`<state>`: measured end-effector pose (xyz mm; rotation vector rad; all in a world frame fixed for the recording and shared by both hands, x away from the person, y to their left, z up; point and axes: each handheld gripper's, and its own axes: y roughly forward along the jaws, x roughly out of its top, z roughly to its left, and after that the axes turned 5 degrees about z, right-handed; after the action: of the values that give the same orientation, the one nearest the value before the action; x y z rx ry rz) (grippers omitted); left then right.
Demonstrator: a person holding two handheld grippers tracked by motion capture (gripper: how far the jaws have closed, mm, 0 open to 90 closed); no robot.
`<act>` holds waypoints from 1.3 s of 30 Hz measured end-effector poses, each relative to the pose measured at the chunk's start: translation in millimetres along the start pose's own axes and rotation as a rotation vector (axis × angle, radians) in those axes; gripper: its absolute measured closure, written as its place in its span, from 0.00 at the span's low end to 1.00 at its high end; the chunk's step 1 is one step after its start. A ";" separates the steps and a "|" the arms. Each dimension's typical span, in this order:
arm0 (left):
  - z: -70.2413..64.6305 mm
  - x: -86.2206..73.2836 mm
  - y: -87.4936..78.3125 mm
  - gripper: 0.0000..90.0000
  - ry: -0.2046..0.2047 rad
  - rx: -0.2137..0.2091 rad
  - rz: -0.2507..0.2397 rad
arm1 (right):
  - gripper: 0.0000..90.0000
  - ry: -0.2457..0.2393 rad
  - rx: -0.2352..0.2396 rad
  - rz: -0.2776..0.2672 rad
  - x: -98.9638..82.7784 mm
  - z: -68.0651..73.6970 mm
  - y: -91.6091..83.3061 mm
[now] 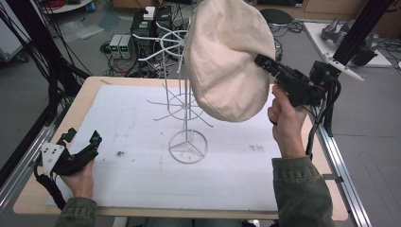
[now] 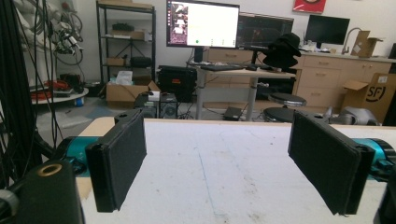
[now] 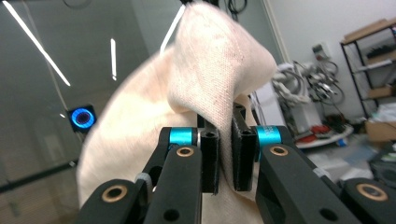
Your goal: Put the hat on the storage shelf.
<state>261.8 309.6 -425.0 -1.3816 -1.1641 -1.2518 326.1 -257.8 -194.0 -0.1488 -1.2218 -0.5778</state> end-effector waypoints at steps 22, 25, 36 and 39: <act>0.1 -0.1 0.0 0.22 -0.003 -0.003 -0.001 | 0.70 0.012 -0.079 0.049 -9.4 -9.2 -6.2; -0.1 0.1 -0.1 0.22 -0.003 -0.004 -0.001 | 0.62 0.036 -0.091 0.064 -13.1 -14.4 -8.5; -0.7 0.0 0.2 0.22 -0.001 -0.003 -0.001 | 0.51 0.103 -0.137 0.069 -30.5 -34.6 -20.4; -0.4 0.0 0.1 0.22 -0.002 -0.002 -0.002 | 0.42 0.097 -0.152 0.060 -30.1 -34.9 -23.6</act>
<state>261.8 309.2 -425.0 -1.3832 -1.1658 -1.2535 337.2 -281.9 -238.4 -0.2812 -1.0764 -0.6186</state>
